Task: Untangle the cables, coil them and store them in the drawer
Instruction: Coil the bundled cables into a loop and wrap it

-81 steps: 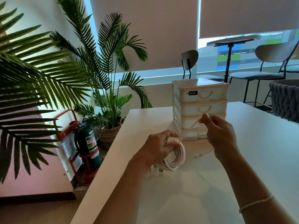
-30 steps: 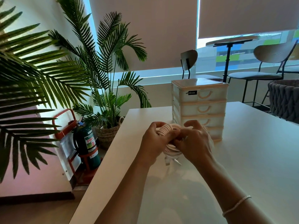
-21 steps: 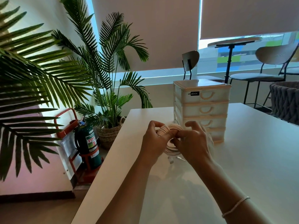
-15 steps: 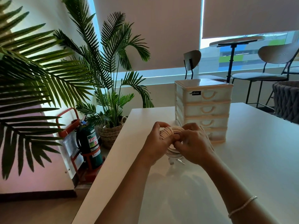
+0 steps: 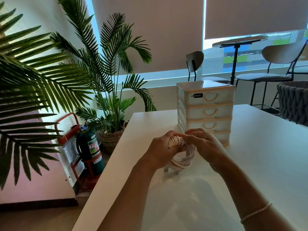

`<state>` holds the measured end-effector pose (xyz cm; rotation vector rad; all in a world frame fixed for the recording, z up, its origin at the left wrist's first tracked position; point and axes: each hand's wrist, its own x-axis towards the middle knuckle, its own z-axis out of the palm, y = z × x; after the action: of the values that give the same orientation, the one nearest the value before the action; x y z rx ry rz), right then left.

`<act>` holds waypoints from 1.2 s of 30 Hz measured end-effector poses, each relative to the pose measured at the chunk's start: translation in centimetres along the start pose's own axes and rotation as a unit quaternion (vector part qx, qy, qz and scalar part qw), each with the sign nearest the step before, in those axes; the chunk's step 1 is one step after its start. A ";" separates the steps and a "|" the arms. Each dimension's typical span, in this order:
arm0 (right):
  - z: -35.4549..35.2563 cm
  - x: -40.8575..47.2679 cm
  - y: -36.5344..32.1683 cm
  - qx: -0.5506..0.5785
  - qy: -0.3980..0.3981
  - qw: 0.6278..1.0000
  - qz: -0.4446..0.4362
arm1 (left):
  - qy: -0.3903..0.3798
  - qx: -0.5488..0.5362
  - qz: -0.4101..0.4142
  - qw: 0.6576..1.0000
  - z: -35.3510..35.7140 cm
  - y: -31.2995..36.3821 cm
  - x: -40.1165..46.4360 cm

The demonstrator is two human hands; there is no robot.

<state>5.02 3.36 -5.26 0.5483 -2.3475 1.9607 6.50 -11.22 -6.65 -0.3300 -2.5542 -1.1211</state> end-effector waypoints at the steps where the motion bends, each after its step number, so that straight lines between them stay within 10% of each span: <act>1: 0.0 0.0 0.0 -0.007 0.006 1.000 -0.008 | -0.001 0.013 0.004 1.000 -0.1 0.0 0.0; 10: 0.3 0.8 0.7 -0.207 0.129 0.968 -0.054 | -0.048 -0.069 -0.012 0.996 -0.3 0.8 -0.4; 19: -1.9 0.8 0.5 0.117 0.095 0.987 0.062 | -0.075 0.023 -0.007 0.997 -0.7 1.1 -0.7; 36: -0.6 1.7 1.8 -0.082 0.154 0.985 0.009 | -0.153 -0.013 0.001 0.988 -0.2 3.0 -1.4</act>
<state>2.81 3.74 -6.43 0.1972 -2.2925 1.6942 8.85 -9.52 -5.10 -0.5502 -2.8011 -1.1827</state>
